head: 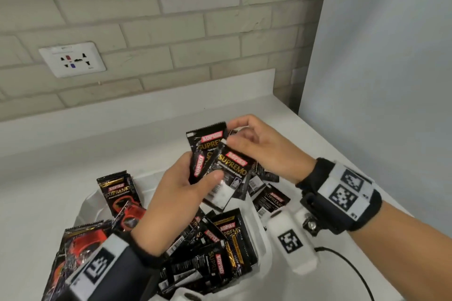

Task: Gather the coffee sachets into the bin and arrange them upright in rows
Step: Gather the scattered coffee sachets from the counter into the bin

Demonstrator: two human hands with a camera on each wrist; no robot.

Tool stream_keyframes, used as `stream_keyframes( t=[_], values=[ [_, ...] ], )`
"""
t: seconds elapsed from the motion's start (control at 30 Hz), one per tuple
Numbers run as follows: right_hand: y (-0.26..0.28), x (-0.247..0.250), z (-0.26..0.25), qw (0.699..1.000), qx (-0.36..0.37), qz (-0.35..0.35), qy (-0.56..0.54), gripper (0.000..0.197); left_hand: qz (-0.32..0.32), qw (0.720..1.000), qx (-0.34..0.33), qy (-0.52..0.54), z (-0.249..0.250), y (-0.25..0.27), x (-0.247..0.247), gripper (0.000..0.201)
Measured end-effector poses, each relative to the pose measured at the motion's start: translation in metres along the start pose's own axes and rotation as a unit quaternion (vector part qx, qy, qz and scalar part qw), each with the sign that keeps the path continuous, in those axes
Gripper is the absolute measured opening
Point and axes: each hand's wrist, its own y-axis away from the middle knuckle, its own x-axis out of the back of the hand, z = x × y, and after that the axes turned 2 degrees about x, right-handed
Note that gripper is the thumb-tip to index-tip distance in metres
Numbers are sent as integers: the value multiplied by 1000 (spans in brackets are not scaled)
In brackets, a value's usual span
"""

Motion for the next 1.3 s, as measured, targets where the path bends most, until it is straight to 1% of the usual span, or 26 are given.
stream_keyframes(
  t=[0.03, 0.07, 0.1, 0.13, 0.2, 0.23, 0.27, 0.3, 0.37, 0.47, 0.53, 0.57, 0.63, 0.67, 0.73, 0.77, 0.87, 0.93, 1.0, 1.07, 1.1, 1.17, 1.23, 1.3],
  values=[
    [-2, 8, 7, 999, -21, 14, 34, 15, 2, 1000, 11, 5, -2, 2, 3, 20],
    [-3, 18, 16, 994, -40, 22, 96, 15, 7, 1000, 21, 10, -4, 4, 6, 20],
    [-5, 28, 27, 982, -60, 15, 176, 17, 13, 999, 28, 13, -6, 5, 10, 19],
    [-5, 36, 38, 960, -89, -13, 266, 19, 19, 999, 32, 15, -8, 7, 13, 19],
    [-2, 45, 60, 887, -164, -114, 416, 30, 27, 999, 43, 18, -10, 9, 18, 20],
    [1, 46, 72, 851, -200, -161, 459, 40, 28, 998, 47, 21, -11, 11, 19, 20],
    [5, 46, 80, 828, -222, -191, 479, 50, 27, 998, 52, 24, -11, 12, 20, 22],
    [8, 44, 87, 818, -233, -202, 485, 59, 27, 998, 55, 26, -10, 13, 20, 24],
    [12, 39, 95, 815, -239, -189, 494, 68, 30, 998, 59, 23, -10, 14, 20, 30],
    [12, 34, 100, 799, -238, -190, 519, 58, 32, 998, 59, 17, -9, 14, 19, 22],
    [11, 34, 100, 798, -237, -214, 510, 51, 33, 998, 57, 18, -8, 15, 19, 20],
    [10, 36, 99, 803, -239, -225, 497, 45, 35, 998, 57, 19, -8, 16, 20, 22],
    [5, 45, 94, 831, -245, -232, 443, 23, 41, 997, 58, 22, -8, 17, 23, 29],
    [1, 53, 90, 848, -252, -223, 409, 20, 43, 997, 59, 24, -8, 17, 25, 31],
    [-10, 70, 82, 873, -251, -174, 381, 19, 46, 997, 60, 25, -9, 18, 28, 34],
    [-16, 78, 79, 877, -246, -144, 386, 19, 47, 997, 60, 26, -10, 19, 29, 34],
    [-31, 89, 84, 871, -248, -73, 419, 24, 48, 996, 62, 31, -10, 19, 28, 28],
    [-36, 88, 96, 863, -255, -52, 433, 26, 49, 997, 61, 28, -10, 19, 27, 22],
    [-39, 84, 112, 860, -254, -54, 440, 34, 49, 997, 62, 26, -11, 20, 27, 20],
    [-39, 80, 121, 873, -245, -44, 418, 24, 50, 996, 69, 32, -12, 20, 29, 20],
    [-39, 78, 121, 881, -243, -37, 405, 24, 51, 995, 73, 38, -13, 21, 31, 21],
    [-39, 76, 123, 890, -237, -24, 389, 32, 52, 994, 80, 48, -16, 21, 33, 24],
    [-38, 77, 125, 904, -229, -13, 360, 35, 51, 994, 81, 52, -16, 21, 33, 27],
    [-35, 75, 124, 917, -234, -19, 321, 42, 50, 994, 79, 55, -15, 21, 31, 31]
  ],
)
